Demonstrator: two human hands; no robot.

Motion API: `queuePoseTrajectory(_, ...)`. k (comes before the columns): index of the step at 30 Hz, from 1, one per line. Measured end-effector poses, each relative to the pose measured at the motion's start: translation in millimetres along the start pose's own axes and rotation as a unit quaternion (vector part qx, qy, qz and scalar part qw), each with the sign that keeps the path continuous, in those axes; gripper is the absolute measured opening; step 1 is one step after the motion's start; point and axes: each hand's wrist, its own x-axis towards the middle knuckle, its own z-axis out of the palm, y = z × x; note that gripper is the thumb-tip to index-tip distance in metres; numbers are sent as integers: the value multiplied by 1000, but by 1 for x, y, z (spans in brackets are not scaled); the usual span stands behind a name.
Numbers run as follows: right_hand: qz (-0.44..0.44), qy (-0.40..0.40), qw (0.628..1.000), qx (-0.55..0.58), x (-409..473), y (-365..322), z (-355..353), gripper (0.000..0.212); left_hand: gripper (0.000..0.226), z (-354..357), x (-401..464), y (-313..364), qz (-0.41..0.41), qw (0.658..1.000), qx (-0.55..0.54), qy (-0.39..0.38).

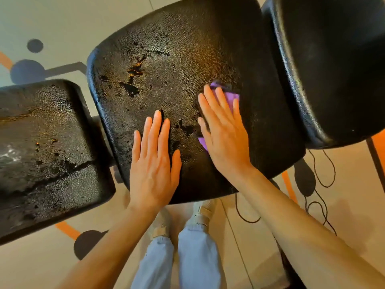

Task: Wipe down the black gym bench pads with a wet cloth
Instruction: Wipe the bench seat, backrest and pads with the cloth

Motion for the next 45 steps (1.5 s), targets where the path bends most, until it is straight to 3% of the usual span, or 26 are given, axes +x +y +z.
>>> queuePoseTrajectory(2, 37, 13, 999, -5, -1, -10, 5, 47, 61, 1, 0, -1, 3, 1000, 1, -1)
queuePoseTrajectory(7, -26, -29, 999, -15, -109, -19, 2, 44, 61, 1, 0, -1, 7, 1000, -1, 7)
queuePoseTrajectory(12, 7, 19, 1000, 0, -16, -23, 6, 45, 60, 1, -1, -2, 11, 1000, 6, 8)
queuePoseTrajectory(15, 33, 12, 999, -12, -49, -23, 7, 45, 60, 2, 0, -2, 16, 1000, 2, 8)
queuePoseTrajectory(18, -34, -24, 999, -25, -99, -12, -1, 44, 60, 1, -1, -2, 11, 1000, -4, 11)
queuePoseTrajectory(20, -52, -29, 998, -9, -80, 7, -3, 43, 60, 1, -1, -2, 13, 1000, -5, 11)
queuePoseTrajectory(25, 108, 4, 994, 14, -22, 28, -6, 48, 60, 2, -1, -3, 13, 1000, -8, 15)
queuePoseTrajectory(30, 51, -42, 998, -13, -104, 19, -11, 50, 61, 2, -1, -3, 11, 1000, -11, 13)
queuePoseTrajectory(36, 102, -4, 994, 39, -4, 18, -7, 48, 60, -3, 0, -5, 15, 999, -48, 4)
queuePoseTrajectory(42, -55, -51, 997, -10, -106, -10, -2, 47, 59, -16, -6, -39, -26, 999, -25, 28)
queuePoseTrajectory(45, -71, -36, 997, 6, -45, -15, 6, 46, 58, -13, -8, -42, -18, 1000, 15, 21)
